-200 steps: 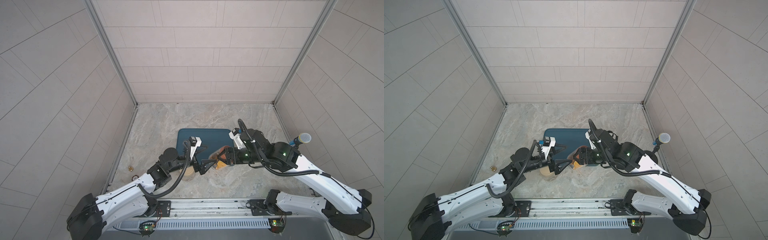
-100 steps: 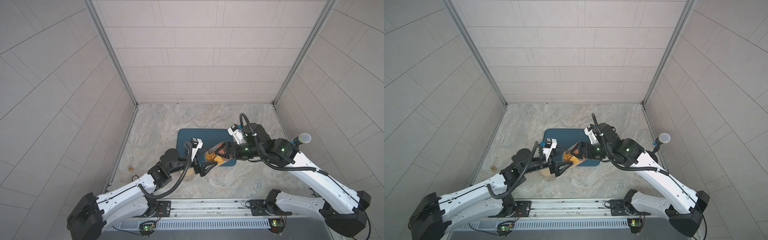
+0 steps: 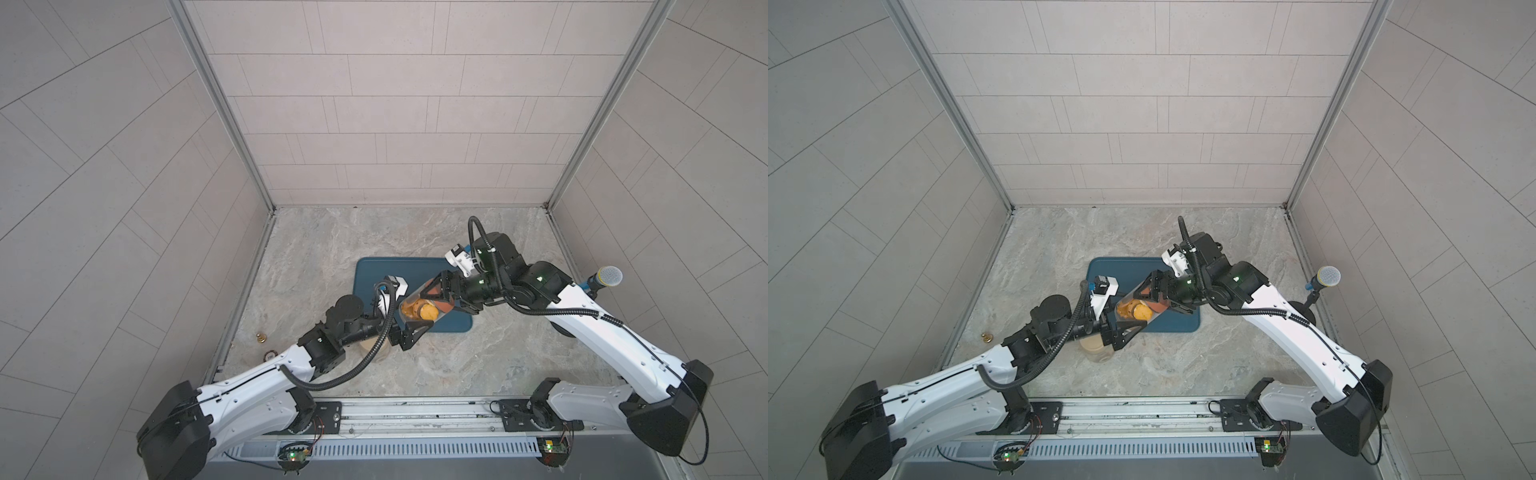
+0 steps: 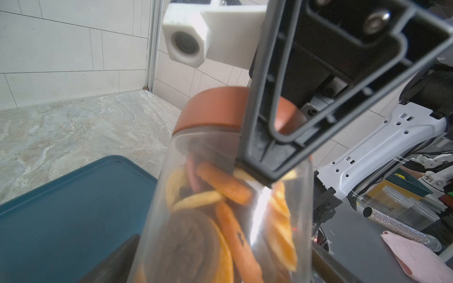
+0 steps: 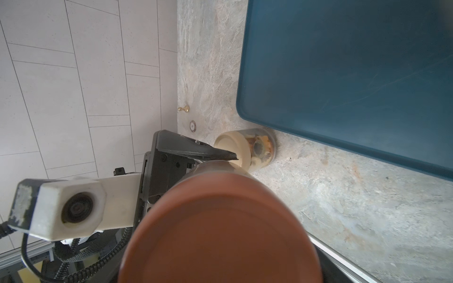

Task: Pour the cookies out of the jar
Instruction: Pick up the jar from the center of the board, then unscrew the lid from the jar.

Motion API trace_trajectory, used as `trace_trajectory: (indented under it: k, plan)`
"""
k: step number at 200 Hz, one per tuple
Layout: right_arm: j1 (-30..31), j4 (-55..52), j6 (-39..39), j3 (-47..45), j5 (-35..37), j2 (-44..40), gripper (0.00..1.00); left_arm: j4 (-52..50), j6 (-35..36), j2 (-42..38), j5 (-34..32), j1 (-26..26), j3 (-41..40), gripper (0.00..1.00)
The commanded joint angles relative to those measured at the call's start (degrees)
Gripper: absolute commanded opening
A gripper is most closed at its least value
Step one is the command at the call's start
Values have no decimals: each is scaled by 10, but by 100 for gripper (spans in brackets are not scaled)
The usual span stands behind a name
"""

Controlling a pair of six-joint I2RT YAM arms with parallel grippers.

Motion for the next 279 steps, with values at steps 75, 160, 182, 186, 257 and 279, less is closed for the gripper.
trace_trajectory:
  k: [75, 160, 182, 186, 257, 279]
  plan:
    - [-5, 165, 57, 29, -59, 31, 0, 68, -16, 18, 27, -5, 10, 74]
    - [-7, -59, -51, 159, 100, 41, 100, 85, -23, 21, -71, -4, 32, 0]
    - [-7, -107, -71, 204, 156, 53, 100, 105, -40, 16, -156, -4, 30, 0]
    - [-7, -109, -70, 207, 166, 53, 100, 113, -40, 14, -165, -4, 29, 0]
    - [29, -102, -74, 261, 231, 94, 100, 187, -28, 12, -163, -4, 48, 0]
    - [35, -73, -64, 253, 222, 95, 100, 200, -29, 23, -151, -3, 46, 0]
